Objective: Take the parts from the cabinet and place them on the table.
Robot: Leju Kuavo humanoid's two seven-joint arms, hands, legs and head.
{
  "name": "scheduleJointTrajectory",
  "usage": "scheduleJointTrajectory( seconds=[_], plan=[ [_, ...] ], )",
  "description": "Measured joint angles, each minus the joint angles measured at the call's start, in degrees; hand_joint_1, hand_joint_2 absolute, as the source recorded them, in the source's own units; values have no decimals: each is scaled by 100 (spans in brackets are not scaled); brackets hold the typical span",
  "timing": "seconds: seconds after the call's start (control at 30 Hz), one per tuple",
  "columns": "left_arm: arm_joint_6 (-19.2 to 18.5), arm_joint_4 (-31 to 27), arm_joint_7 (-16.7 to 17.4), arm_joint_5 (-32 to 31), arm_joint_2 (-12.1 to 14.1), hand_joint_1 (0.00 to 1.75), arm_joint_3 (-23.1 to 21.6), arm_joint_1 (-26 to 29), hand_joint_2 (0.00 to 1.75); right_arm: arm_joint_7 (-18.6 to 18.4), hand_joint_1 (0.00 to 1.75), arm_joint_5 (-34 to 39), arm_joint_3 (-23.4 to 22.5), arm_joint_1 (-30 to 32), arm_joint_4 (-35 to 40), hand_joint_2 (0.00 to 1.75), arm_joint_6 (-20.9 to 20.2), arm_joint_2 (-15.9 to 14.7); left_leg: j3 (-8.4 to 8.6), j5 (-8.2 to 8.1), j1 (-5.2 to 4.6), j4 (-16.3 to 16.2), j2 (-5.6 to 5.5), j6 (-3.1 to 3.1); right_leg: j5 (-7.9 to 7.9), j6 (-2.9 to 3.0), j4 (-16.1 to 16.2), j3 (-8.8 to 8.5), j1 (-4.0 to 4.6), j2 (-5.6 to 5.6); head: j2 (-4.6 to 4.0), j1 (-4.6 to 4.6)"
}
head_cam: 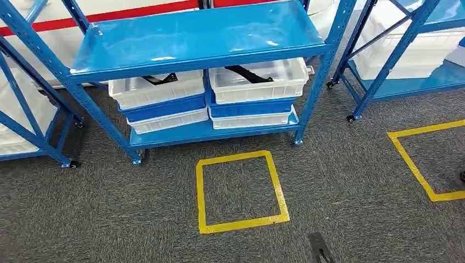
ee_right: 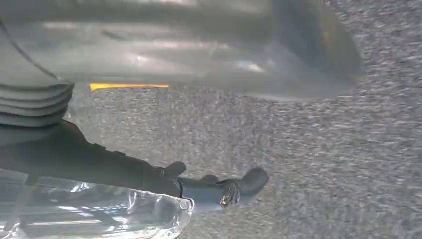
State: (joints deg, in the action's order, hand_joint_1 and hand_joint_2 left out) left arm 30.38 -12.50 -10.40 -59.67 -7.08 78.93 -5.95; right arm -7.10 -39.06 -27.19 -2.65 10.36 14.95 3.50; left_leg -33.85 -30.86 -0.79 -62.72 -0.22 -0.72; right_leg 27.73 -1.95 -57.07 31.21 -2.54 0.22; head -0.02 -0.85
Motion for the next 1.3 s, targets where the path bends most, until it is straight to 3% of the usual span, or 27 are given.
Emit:
scheduleJointTrajectory(
  seconds=[0.07, 0.13, 0.17, 0.2, 0.23, 0.27, 0.3, 0.33, 0.37, 0.43, 0.47, 0.5, 0.57, 0.6, 0.63, 0.7, 0.77, 0.8, 0.83, 0.87, 0.97, 1.03, 1.1, 1.13, 1.17, 1.27, 1.3],
  plan=[
    [-2, 0, -2, 0, -2, 0, 0, -1, 0, -2, 0, 0, 0, 1, 0, 0, 0, -11, -606, -269, 38, -986, 26, 42, 81, 20, 1, -82, 36, 0, 0, -2],
    [-4, 0, -2, 0, -13, 0, 2, 11, 0, -4, 0, 0, 0, 11, 0, 0, 0, -15, -923, -125, 24, -1238, 30, -22, 158, 28, 6, -185, 80, 14, 0, -7],
    [-4, 0, -2, 0, -15, 0, 2, 19, 0, -4, 0, 0, 0, 13, -2, 0, 0, -15, -899, 133, -6, -984, 24, -101, 201, 28, 16, -242, 104, 33, 0, -7],
    [-4, 0, -2, 0, -15, 0, 2, 18, 0, -4, 0, 0, 0, 11, -2, 0, 0, -13, -752, 501, -85, -474, 11, -248, 234, 50, 53, -293, 156, 44, 0, -7],
    [-4, 0, -2, 0, -13, 0, 2, 22, 0, -4, 0, 0, 0, 13, -2, 0, 0, -2, -555, 831, -201, 105, -12, -454, 253, 65, 113, -360, 188, 51, 0, -2],
    [-2, -15, -2, 0, 43, 0, 0, 18, 0, -13, 0, 0, -2, 29, -11, 0, 0, 55, -390, 1030, -361, 559, -56, -720, 269, 92, 173, -445, 71, 74, 0, 10],
    [-11, -4, 0, 11, 50, 0, -4, 27, 0, -20, 0, -2, -11, 36, -13, 0, 4, 83, -216, 948, -421, 713, -15, -837, 307, 27, 231, -493, 291, 70, 0, 37],
    [7, -33, 0, 13, 125, 0, -2, 33, 0, -20, 0, 0, -13, 38, -15, 0, 11, 108, -171, 901, -420, 725, 14, -837, 327, 10, 269, -504, 175, 64, 0, 44],
    [0, -26, 0, 15, 100, 0, -2, 28, 0, -11, 0, -2, -22, 33, -4, 0, 13, 67, -116, 875, -418, 781, 13, -869, 308, 2, 251, -653, 248, 55, 0, 50],
    [-2, -24, 11, 20, 101, 0, 0, 15, 0, 20, 0, -2, -28, 31, -2, 0, 15, 84, 172, 800, -381, 970, -3, -953, 315, -41, 223, -731, 264, 19, 0, 33],
    [-7, -15, 35, 20, 70, 0, 0, 12, 0, 68, 0, -11, -22, 21, -7, 0, 11, 112, 279, 791, -363, 1073, -1, -879, 392, -26, 56, -715, 250, 3, -2, 55],
    [-11, -13, 55, 20, 59, 0, 0, 8, 0, 112, 0, -13, -24, -13, -2, 0, 31, 72, 329, 770, -329, 1090, 0, -886, 458, -16, -313, -505, 254, 8, -2, 41],
    [-18, 4, 72, 17, 2, 0, -4, -5, 0, 173, 0, -20, -28, -26, -2, 0, 44, 35, 374, 690, -285, 1089, -7, -786, 764, 15, -1186, 96, 240, 9, -2, 50],
    [-18, 7, 90, 17, -15, 0, -2, 6, 0, 192, 0, -20, -33, -12, -4, 0, 50, 17, 421, 635, -259, 1088, -16, -736, 894, -29, -1484, 344, 224, 9, -2, 50],
    [-9, 7, 103, 17, -26, 0, 0, 20, 0, 218, 0, -26, -37, 16, -4, 0, 61, 4, 488, 579, -232, 1087, -30, -666, 888, -97, -1538, 482, 193, 8, -2, 52],
    [-2, 9, 138, 17, -39, 0, 2, 38, 0, 265, 0, -53, -42, 46, -4, 0, 77, -11, 656, 446, -172, 1074, -37, -533, 561, -332, -971, 425, 82, 3, -2, 52],
    [2, 7, 151, 17, -26, 0, 0, 49, 0, 315, 0, -68, -39, 83, -11, 0, 81, 15, 707, 244, -147, 932, -40, -384, -227, -710, -84, 310, -125, -53, -2, 57],
    [4, 4, 151, 17, -2, 0, -2, 52, 0, 321, 0, -70, -39, 92, -31, 0, 81, 50, 731, 134, -133, 785, -42, -349, -77, -555, -107, 342, -62, -91, -2, 48],
    [7, 4, 153, 17, -4, 0, 0, 42, 0, 321, 0, -72, -39, 80, -28, 0, 87, 37, 679, 59, -146, 748, -47, -319, -66, -300, -153, 270, -22, -19, -4, 33],
    [9, 4, 155, 17, -6, 0, 0, 36, 0, 319, 0, -74, -46, 90, -28, 0, 92, 37, 679, 26, -124, 705, -33, -310, -86, -223, -163, 280, -17, -28, 0, 43],
    [7, 7, 157, 17, -30, 0, 0, -5, 0, 326, 0, -81, -55, 78, -18, 0, 107, 23, 565, 27, -71, 398, -12, -237, -5, -119, -147, 118, -18, -6, -2, 33],
    [7, 7, 155, 15, -44, 0, -4, -11, 0, 328, 0, -81, -55, 36, -15, 0, 111, 0, 3, -57, -2, -488, 2, -133, 86, 9, -138, 10, -19, -11, -2, 33],
    [7, 11, 160, 18, -55, 0, -2, -8, 0, 356, 0, -70, -55, 18, -15, 0, 111, -4, -610, -440, 66, -1226, 3, -25, 191, 35, -138, -115, -11, -5, -2, 26],
    [7, 13, 164, 17, -61, 0, 0, 2, 0, 365, 0, -68, -57, 25, -15, 0, 111, -7, -756, -456, 88, -1278, 4, -9, 239, 29, -138, -176, -12, 7, -2, 26],
    [7, 13, 166, 17, -66, 0, 0, 8, 0, 374, 0, -68, -57, 29, -15, 0, 111, -9, -804, -324, 102, -1128, 5, -23, 285, 19, -138, -250, -14, 23, -2, 26],
    [5, 13, 166, 15, -63, 0, 0, 7, 0, 407, 0, -50, -63, 7, -15, 0, 111, 2, -507, 753, 71, 165, -1, -170, 418, -16, -115, -443, -19, 51, -2, 24],
    [4, 13, 166, 9, -57, 0, -2, 8, 0, 409, 0, -37, -72, 3, -15, 0, 111, 17, -476, 892, 37, 388, -24, -231, 441, -29, -108, -512, -26, 78, -2, 28]
  ],
)
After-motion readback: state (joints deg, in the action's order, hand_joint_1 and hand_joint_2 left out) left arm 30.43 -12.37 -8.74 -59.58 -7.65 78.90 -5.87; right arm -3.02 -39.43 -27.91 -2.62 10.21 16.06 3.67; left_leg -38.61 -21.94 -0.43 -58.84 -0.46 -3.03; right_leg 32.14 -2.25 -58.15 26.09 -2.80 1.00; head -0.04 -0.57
